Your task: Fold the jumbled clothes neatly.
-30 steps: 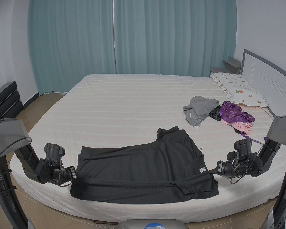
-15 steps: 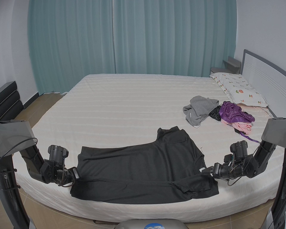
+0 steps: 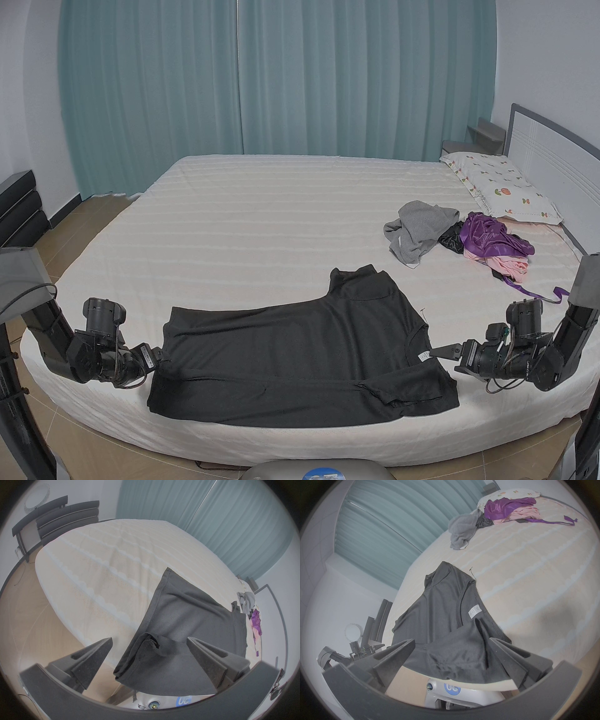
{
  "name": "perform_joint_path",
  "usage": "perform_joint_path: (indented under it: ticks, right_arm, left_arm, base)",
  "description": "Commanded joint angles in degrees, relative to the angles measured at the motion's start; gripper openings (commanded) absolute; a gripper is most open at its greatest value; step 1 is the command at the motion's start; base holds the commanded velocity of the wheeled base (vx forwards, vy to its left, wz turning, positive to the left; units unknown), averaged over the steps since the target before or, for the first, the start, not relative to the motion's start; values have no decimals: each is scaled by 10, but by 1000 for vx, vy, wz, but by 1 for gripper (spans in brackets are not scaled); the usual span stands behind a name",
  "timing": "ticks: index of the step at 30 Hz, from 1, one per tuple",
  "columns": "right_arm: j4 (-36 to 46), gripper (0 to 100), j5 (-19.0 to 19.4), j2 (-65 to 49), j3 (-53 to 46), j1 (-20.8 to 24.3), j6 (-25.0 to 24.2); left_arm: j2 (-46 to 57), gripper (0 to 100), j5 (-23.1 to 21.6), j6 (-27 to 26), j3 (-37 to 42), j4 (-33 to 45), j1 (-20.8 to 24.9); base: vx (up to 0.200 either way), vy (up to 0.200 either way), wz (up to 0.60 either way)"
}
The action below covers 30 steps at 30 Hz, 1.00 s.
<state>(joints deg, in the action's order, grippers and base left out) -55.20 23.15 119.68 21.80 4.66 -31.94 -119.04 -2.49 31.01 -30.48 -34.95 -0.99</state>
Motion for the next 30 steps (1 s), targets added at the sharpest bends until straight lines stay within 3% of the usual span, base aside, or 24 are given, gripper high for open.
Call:
perform_joint_path:
  ticks: [1, 5, 10, 14, 15, 18, 22, 30]
  right_arm:
    - [-77, 100, 8, -1, -83, 1, -50]
    - [-123, 100, 6, 0, -97, -1, -95]
    - [-127, 100, 2, 20, -101, 9, -101]
    - [-128, 100, -21, 22, -110, 42, -122]
    - [-128, 100, -51, 21, -110, 71, -158]
    - [-126, 100, -84, 18, -107, 108, -207]
    - [-125, 100, -101, 19, -112, 143, -223]
    - [-133, 100, -114, 42, -101, 163, -262]
  left_arm:
    - [45, 100, -21, 39, 18, -4, -12]
    - [45, 100, -23, 62, 27, -17, -10]
    - [47, 100, -61, 64, 42, -13, -9]
    - [40, 100, -80, 74, 43, -13, -8]
    - [38, 100, -94, 79, 45, -13, -9]
    - [40, 100, -120, 80, 53, -16, -9]
    - [37, 100, -127, 80, 51, -18, -9]
    - [38, 100, -127, 81, 47, -18, -9]
  base:
    - [0, 0, 0]
    - [0, 0, 0]
    - [0, 0, 0]
    - [0, 0, 0]
    - [0, 0, 0]
    - [0, 0, 0]
    - [0, 0, 0]
    - [-50, 0, 0]
